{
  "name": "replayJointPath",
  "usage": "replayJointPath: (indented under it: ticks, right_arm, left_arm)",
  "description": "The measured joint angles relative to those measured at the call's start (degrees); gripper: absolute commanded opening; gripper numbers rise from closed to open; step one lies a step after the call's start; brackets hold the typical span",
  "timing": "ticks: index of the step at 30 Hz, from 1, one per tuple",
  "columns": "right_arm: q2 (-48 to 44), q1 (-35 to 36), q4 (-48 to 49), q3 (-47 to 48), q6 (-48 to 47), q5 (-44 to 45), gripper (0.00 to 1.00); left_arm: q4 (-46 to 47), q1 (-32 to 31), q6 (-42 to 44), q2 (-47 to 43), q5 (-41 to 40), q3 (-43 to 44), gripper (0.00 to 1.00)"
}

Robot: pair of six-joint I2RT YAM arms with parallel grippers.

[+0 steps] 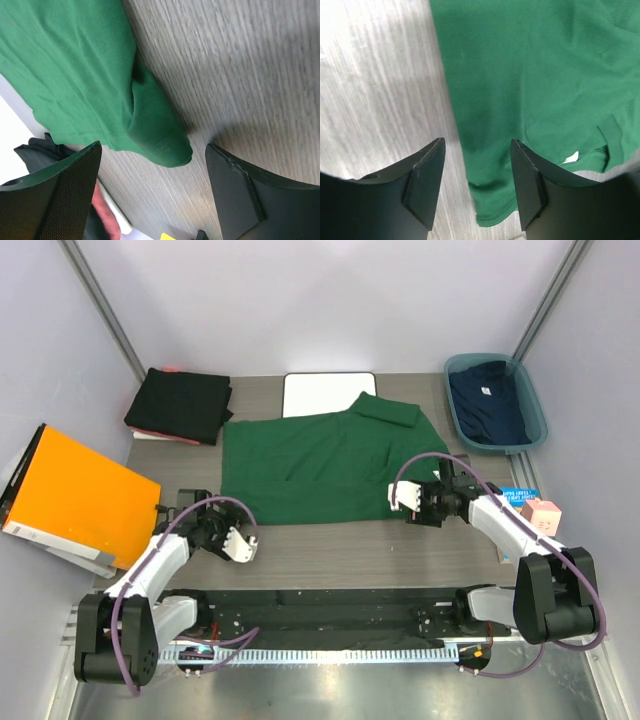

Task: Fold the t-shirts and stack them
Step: Fold the flattened tshirt in 1/3 of the way

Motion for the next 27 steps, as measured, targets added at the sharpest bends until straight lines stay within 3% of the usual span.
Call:
replayJointPath:
  ticks: [7, 16, 18, 19, 21, 22, 23, 24, 27]
  right_arm:
    - [-1.99, -0.07, -5.77, 1.57, -1.90, -0.17, 0.64]
    - [3.65, -1.27, -1.66, -1.79, -2.84, 2.36, 0.67]
    - [4.42, -1.86, 0.81, -1.86, -2.86, 2.62, 0.66]
    - [4.74, -1.95, 1.79, -1.88, -2.84, 2.67, 0.65]
    - [5.66, -2.23, 4.72, -1.88, -2.91, 2.86, 0.59]
    - [5.97, -2.27, 5.75, -1.86, -3.08, 2.93, 0.55]
    - [6.38, -2.32, 6.80, -1.90, -3.13, 3.06, 0.41]
    - [6.80, -2.40, 7.63, -1.90, -3.26, 3.10, 0.33]
    - [8.22, -2.84, 8.83, -1.99, -4.02, 3.82, 0.11]
  left_arm:
    - [0.63, 0.00, -0.98, 1.64, -0.72, 0.50, 0.70]
    - [1.29, -0.13, -1.07, 4.24, -0.85, 1.62, 0.62]
    - [1.29, -0.17, -1.14, 4.96, -1.05, 1.95, 0.56]
    - [1.27, -0.17, -1.25, 5.22, -1.16, 2.05, 0.47]
    - [1.20, -0.17, -1.33, 5.64, -1.27, 2.27, 0.33]
    - [1.14, -0.17, -1.40, 5.79, -1.36, 2.38, 0.19]
    - [1.07, -0.17, -1.40, 5.90, -1.46, 2.47, 0.10]
    - [1.03, -0.17, -1.36, 5.95, -1.60, 2.56, 0.04]
    - [0.66, -0.17, -0.98, 5.95, -1.86, 2.78, 0.00]
